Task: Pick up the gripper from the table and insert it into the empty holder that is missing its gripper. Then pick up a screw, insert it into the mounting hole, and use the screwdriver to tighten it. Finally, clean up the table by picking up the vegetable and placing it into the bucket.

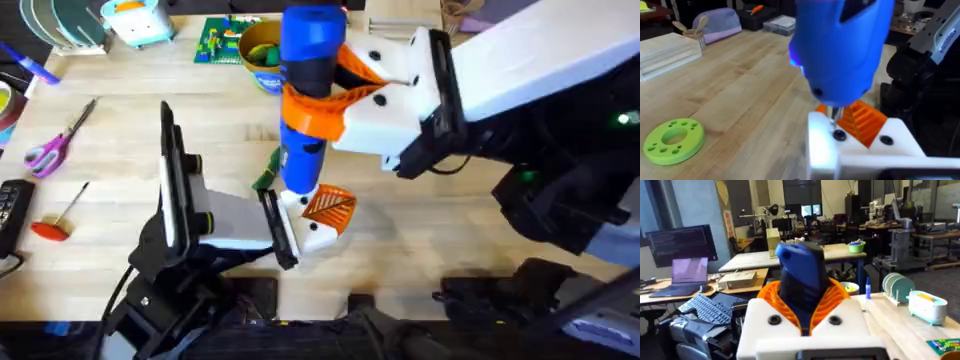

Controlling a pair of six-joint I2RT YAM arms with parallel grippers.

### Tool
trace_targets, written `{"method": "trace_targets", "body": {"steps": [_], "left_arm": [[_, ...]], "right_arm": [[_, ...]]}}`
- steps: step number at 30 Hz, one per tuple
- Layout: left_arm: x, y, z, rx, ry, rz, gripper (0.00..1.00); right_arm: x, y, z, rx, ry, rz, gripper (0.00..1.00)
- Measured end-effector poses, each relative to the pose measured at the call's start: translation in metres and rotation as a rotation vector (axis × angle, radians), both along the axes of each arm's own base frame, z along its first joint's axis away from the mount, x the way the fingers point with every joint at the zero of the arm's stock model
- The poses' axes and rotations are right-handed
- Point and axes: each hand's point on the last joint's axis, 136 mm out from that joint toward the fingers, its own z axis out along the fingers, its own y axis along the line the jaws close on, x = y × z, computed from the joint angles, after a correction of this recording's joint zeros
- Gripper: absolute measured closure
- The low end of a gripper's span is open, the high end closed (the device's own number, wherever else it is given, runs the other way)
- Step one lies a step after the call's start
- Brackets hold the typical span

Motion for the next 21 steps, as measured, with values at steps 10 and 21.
{"method": "trace_targets", "body": {"steps": [10, 21], "left_arm": [[0.0000, 0.0000, -0.0001, 0.000, 0.000, 0.000, 0.993], [0.0000, 0.0000, -0.0001, 0.000, 0.000, 0.000, 0.993]], "right_arm": [[0.0011, 0.0010, -0.0037, -0.013, 0.019, 0.001, 0.927], [0.0008, 0.0008, -0.0033, -0.012, 0.022, 0.003, 0.927]]}}
